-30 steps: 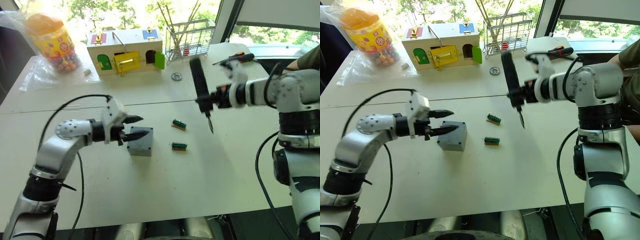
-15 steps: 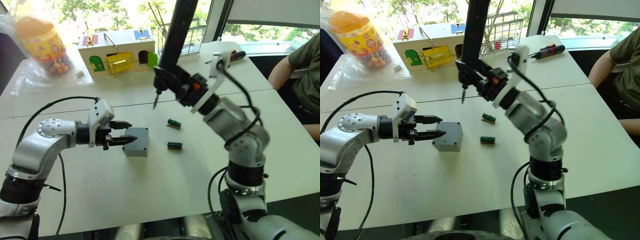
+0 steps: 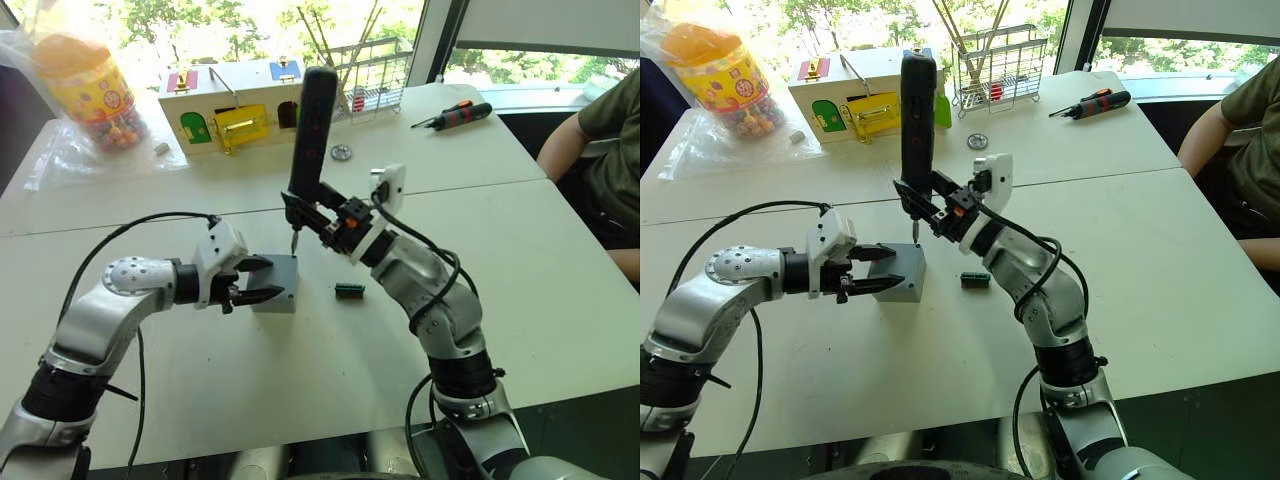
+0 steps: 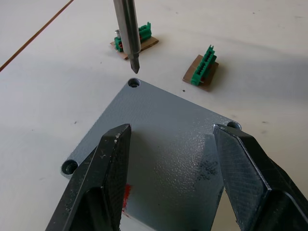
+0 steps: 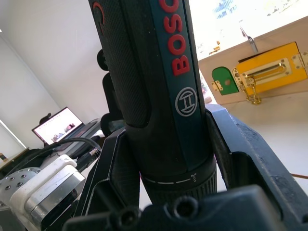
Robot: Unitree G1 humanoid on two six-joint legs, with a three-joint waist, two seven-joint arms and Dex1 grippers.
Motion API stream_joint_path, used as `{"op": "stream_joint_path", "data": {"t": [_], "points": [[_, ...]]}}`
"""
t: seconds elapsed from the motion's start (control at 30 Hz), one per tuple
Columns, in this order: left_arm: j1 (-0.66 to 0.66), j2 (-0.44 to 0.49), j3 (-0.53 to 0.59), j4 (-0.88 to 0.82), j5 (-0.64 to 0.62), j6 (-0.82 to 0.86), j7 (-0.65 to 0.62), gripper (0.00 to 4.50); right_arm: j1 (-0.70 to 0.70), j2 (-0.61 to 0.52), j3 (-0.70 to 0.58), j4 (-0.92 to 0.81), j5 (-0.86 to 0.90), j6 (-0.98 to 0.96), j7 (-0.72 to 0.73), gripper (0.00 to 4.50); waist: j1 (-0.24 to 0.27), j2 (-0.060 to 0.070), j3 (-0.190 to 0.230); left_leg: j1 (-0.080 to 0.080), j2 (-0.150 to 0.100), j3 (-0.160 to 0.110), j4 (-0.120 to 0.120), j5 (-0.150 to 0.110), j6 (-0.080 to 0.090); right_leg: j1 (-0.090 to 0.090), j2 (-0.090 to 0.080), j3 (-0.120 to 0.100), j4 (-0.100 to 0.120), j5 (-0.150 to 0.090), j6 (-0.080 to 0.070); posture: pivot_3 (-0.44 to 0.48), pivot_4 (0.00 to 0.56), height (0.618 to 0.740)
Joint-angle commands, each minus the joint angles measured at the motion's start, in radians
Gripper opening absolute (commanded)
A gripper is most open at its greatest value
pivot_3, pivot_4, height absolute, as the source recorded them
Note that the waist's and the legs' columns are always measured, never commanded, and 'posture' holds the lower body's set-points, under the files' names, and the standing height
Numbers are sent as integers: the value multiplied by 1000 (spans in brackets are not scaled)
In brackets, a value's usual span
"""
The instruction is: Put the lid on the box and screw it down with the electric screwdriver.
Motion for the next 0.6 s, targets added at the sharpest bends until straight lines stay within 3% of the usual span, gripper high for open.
{"op": "stream_joint_path", "data": {"t": [0.03,0.23,0.33,0.6], "points": [[10,-3,-23,27,20,0,2,2760,-4,21,12,-19,-25,-74,13,1731,0,0,0,0,0,0,0,0,0,0,0,0,0,0,0,0,150,740],[9,-1,-20,34,17,-4,-9,2760,15,17,15,-1,-51,-100,16,1731,0,0,0,1,0,0,0,0,0,1,0,0,0,0,0,0,150,740],[13,1,-15,29,10,-3,-14,1887,19,19,11,-2,-54,-103,16,1731,0,0,0,1,0,0,0,0,0,1,0,0,0,0,0,0,150,740],[8,-2,-26,35,19,-6,-19,1887,47,4,61,16,-96,-117,38,1731,0,0,0,2,0,0,0,0,0,2,0,0,0,0,0,0,150,740]]}}
